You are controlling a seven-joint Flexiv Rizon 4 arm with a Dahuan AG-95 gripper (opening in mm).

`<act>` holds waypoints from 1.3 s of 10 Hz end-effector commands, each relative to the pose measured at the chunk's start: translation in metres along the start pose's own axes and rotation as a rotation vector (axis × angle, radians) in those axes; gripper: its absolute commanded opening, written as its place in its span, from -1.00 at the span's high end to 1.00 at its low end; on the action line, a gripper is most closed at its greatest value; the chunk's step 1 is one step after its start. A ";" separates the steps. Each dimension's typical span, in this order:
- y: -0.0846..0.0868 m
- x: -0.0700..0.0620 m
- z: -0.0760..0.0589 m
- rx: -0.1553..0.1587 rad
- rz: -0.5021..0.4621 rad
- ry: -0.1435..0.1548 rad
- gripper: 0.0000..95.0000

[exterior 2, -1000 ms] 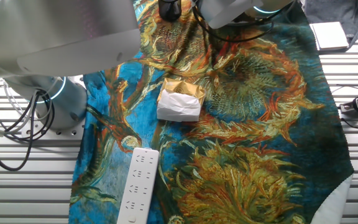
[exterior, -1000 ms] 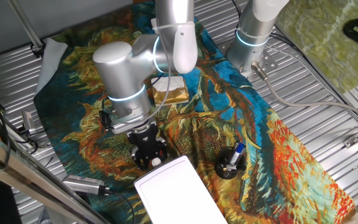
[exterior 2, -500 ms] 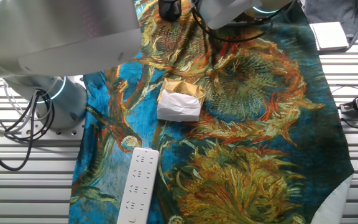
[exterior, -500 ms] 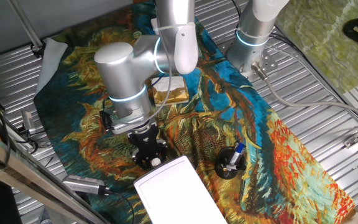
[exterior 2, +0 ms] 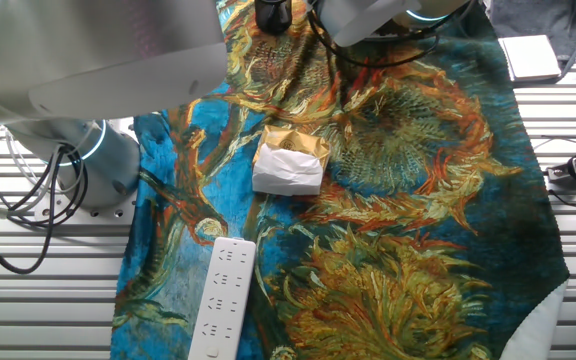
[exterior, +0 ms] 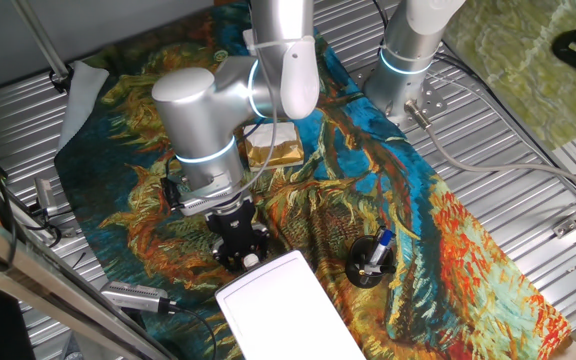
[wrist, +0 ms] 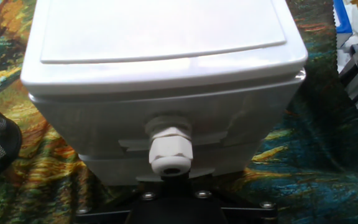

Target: Grasp the handle and open the drawer

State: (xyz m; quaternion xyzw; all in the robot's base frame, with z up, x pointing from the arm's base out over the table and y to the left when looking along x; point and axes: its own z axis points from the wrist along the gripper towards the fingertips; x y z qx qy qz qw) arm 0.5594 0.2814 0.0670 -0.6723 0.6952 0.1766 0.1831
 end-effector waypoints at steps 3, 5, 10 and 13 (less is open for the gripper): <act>-0.001 0.001 -0.002 0.001 -0.014 -0.001 1.00; -0.001 0.003 -0.001 0.003 -0.020 -0.003 1.00; -0.005 0.012 -0.008 0.002 -0.040 -0.003 1.00; -0.007 0.020 -0.013 0.001 -0.050 -0.007 1.00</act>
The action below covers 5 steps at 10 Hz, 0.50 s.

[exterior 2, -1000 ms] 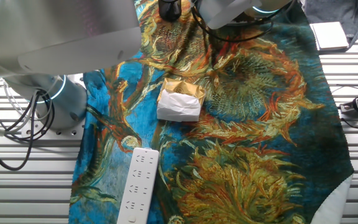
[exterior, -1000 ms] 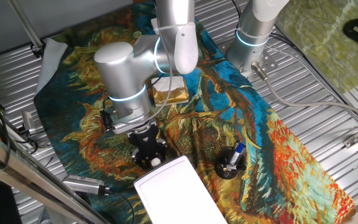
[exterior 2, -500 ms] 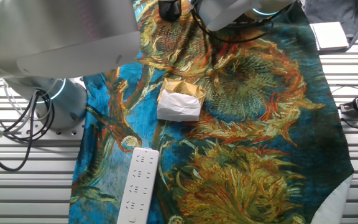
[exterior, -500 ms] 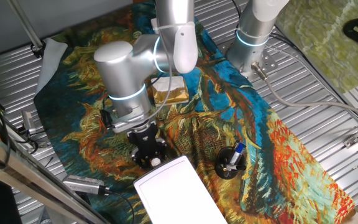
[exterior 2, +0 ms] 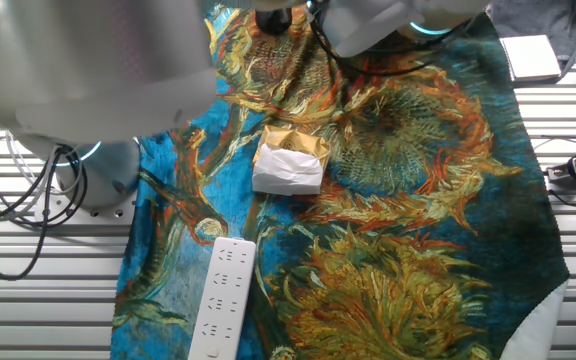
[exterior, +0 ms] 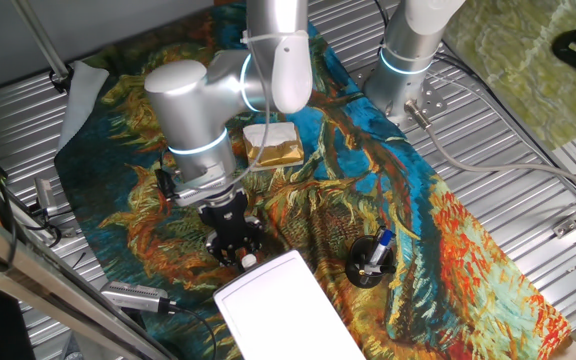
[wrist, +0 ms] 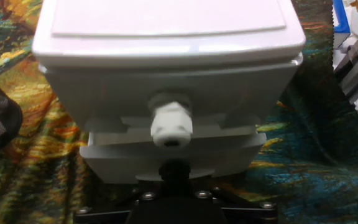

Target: Grasp the handle and open the drawer

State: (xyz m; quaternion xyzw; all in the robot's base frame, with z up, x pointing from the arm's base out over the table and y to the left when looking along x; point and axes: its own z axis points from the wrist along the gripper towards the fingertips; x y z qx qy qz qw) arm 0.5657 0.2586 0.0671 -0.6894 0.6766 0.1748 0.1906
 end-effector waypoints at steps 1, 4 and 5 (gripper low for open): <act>0.001 0.002 -0.004 0.001 0.002 0.004 1.00; 0.002 0.008 -0.003 0.002 -0.001 0.002 1.00; 0.002 0.010 -0.004 0.003 -0.004 0.001 1.00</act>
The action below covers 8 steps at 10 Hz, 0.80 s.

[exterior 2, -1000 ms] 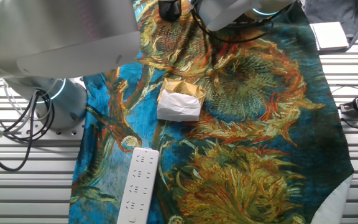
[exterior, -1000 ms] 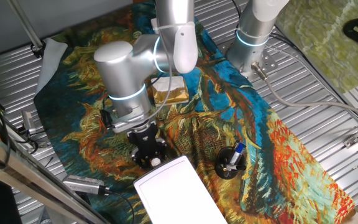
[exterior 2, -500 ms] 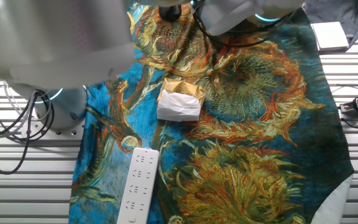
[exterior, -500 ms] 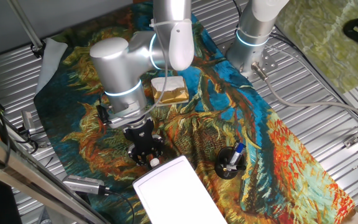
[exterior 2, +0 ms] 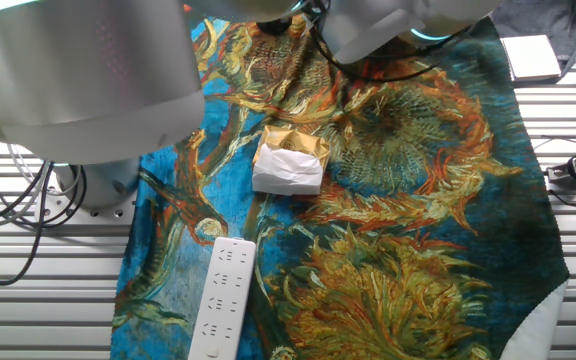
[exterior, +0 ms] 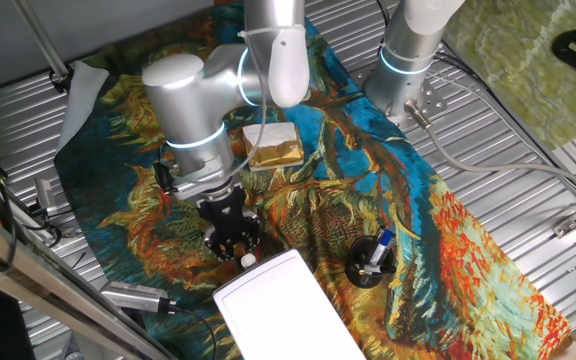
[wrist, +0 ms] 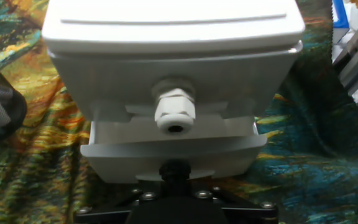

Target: Grasp the handle and open the drawer

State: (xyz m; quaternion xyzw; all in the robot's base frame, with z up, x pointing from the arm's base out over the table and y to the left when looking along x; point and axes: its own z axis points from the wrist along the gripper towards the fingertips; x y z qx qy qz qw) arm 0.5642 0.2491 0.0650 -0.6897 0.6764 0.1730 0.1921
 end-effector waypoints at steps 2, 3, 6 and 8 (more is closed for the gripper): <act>0.000 0.003 -0.006 -0.002 -0.008 0.003 1.00; -0.001 0.004 -0.009 -0.003 -0.013 0.007 1.00; -0.001 0.009 -0.006 -0.003 -0.015 0.001 1.00; -0.001 0.011 -0.010 -0.003 -0.018 0.004 1.00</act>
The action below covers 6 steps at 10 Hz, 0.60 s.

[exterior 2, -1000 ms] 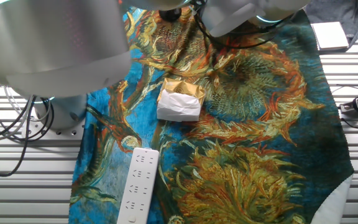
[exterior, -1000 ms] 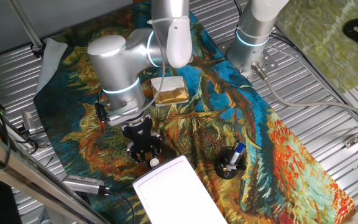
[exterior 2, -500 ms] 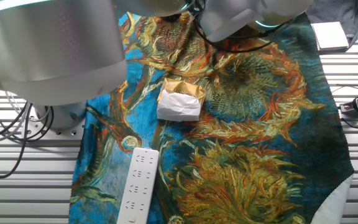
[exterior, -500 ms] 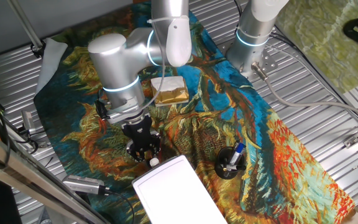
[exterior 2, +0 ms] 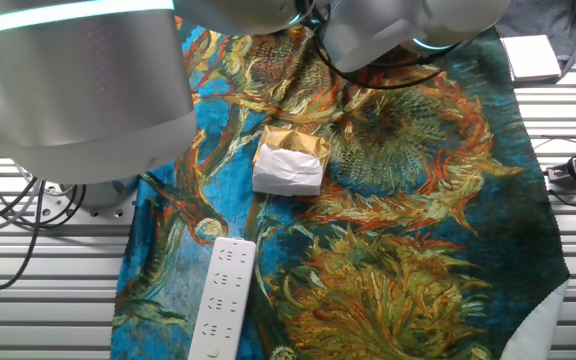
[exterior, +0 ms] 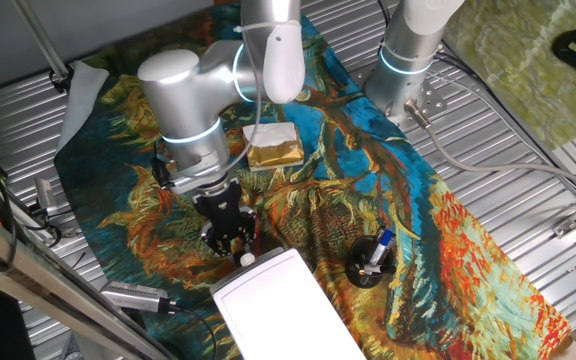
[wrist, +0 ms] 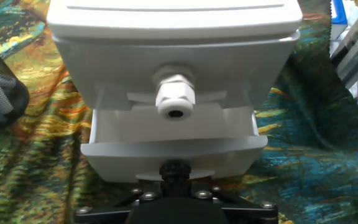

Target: Grasp the handle and open the drawer

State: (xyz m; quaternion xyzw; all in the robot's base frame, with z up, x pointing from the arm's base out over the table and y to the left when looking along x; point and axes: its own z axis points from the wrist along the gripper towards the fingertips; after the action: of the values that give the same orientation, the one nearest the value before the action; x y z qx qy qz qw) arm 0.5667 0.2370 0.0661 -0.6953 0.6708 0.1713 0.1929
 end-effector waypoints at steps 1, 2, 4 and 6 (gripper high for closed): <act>0.001 0.002 -0.004 -0.002 -0.004 0.003 1.00; 0.001 0.003 -0.005 -0.003 -0.006 0.003 1.00; 0.001 0.006 -0.004 -0.002 -0.007 0.001 1.00; 0.002 0.008 -0.007 -0.002 -0.008 0.002 1.00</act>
State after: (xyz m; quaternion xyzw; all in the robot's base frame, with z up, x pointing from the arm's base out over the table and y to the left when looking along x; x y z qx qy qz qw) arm 0.5663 0.2267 0.0674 -0.6982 0.6681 0.1697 0.1930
